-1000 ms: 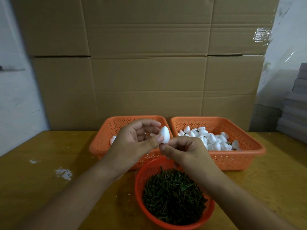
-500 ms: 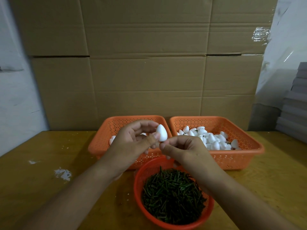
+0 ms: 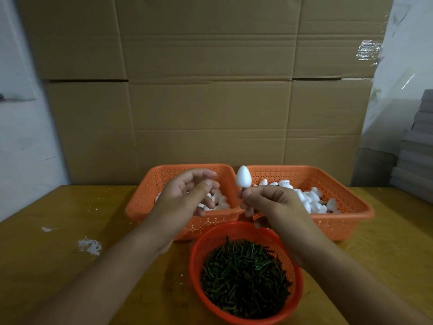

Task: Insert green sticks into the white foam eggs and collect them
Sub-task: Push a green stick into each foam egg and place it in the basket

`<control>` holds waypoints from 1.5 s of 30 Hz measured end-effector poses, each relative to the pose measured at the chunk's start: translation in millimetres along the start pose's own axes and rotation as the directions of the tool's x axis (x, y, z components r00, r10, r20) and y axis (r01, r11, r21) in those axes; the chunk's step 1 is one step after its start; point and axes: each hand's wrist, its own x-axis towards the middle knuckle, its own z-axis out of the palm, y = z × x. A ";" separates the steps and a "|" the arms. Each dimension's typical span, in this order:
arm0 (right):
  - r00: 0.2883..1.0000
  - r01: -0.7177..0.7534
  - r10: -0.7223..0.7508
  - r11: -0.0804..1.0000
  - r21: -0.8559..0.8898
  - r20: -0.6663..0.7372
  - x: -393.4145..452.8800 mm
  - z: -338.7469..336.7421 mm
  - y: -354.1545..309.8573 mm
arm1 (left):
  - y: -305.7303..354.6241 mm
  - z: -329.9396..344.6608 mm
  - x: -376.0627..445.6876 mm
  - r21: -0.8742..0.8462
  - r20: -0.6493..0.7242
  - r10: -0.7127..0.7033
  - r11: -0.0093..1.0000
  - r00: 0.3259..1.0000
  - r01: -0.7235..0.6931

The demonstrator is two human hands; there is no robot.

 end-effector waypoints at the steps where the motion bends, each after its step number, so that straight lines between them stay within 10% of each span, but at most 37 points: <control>1: 1.000 -0.007 0.007 1.000 0.019 -0.002 0.7 -0.8 -0.2 | 0.0 0.0 -0.1 0.004 -0.003 -0.008 1.000 1.000 0.008; 21: 0.997 0.012 -0.008 0.999 0.052 -0.077 6.8 -8.5 3.7 | -2.3 -0.9 1.2 0.033 -0.009 -0.033 0.999 0.999 0.034; 32: 0.898 -0.204 0.164 0.977 -0.057 -0.408 35.5 -81.1 14.8 | -2.0 -8.6 6.1 0.033 -0.035 -0.070 0.997 0.997 0.071; 45: 0.968 -0.113 0.083 0.987 -0.118 -0.235 29.7 -66.5 6.6 | -3.6 -18.9 13.3 0.026 -0.106 -0.058 0.998 0.993 0.061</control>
